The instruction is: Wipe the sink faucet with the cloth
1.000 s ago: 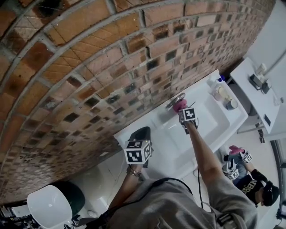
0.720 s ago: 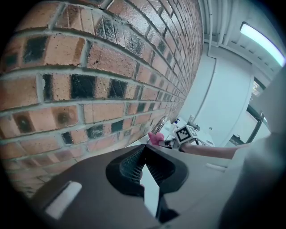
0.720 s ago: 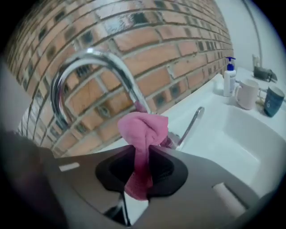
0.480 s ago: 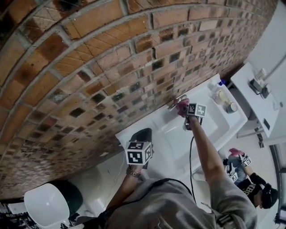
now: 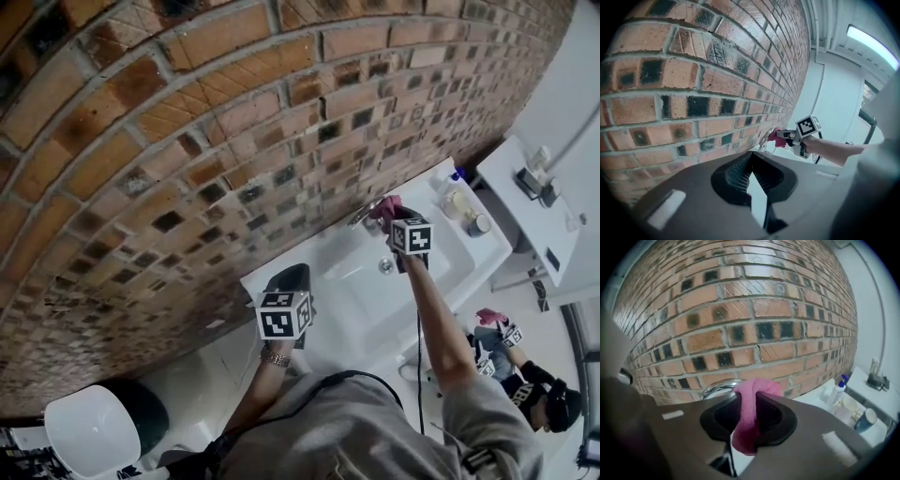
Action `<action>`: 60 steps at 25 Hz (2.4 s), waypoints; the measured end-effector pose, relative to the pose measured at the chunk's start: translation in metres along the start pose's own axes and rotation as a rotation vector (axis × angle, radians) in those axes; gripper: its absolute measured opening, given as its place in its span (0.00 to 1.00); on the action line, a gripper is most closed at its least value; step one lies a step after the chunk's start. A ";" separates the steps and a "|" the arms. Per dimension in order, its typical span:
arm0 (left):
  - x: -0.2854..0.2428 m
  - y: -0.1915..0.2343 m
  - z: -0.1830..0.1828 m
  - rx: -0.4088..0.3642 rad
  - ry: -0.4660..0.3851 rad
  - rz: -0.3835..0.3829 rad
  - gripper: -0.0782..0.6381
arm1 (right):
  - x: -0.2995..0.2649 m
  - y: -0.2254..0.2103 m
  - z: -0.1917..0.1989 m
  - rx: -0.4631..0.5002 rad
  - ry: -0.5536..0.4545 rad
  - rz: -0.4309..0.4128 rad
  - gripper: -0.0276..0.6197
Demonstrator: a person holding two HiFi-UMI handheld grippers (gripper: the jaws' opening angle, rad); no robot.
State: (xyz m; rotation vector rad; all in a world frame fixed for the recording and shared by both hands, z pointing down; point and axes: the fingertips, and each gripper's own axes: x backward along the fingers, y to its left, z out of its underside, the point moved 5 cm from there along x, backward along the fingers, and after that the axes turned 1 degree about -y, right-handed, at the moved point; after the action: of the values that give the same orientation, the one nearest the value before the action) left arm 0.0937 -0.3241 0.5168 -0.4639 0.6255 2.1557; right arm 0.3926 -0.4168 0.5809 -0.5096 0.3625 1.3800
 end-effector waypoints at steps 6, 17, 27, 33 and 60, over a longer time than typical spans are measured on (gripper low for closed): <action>0.005 -0.018 -0.001 -0.033 -0.014 0.033 0.14 | 0.018 0.045 -0.013 0.188 -0.048 -0.028 0.15; 0.036 -0.028 0.012 -0.048 -0.011 0.003 0.14 | -0.018 0.105 0.086 0.183 0.222 -0.171 0.15; 0.088 -0.039 0.109 0.007 0.124 -0.054 0.14 | 0.100 0.199 0.133 -0.260 0.061 -0.367 0.15; 0.143 -0.042 0.157 0.017 0.108 -0.029 0.14 | 0.187 0.255 0.181 -0.274 0.065 -0.342 0.16; 0.383 -0.019 0.278 0.140 0.011 -0.041 0.14 | 0.402 0.485 0.247 -0.061 0.024 -0.275 0.16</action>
State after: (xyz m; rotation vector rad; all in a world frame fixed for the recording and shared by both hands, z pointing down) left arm -0.1490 0.0826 0.5364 -0.4094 0.7609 2.0554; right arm -0.0325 0.1058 0.5127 -0.6033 0.2591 1.1217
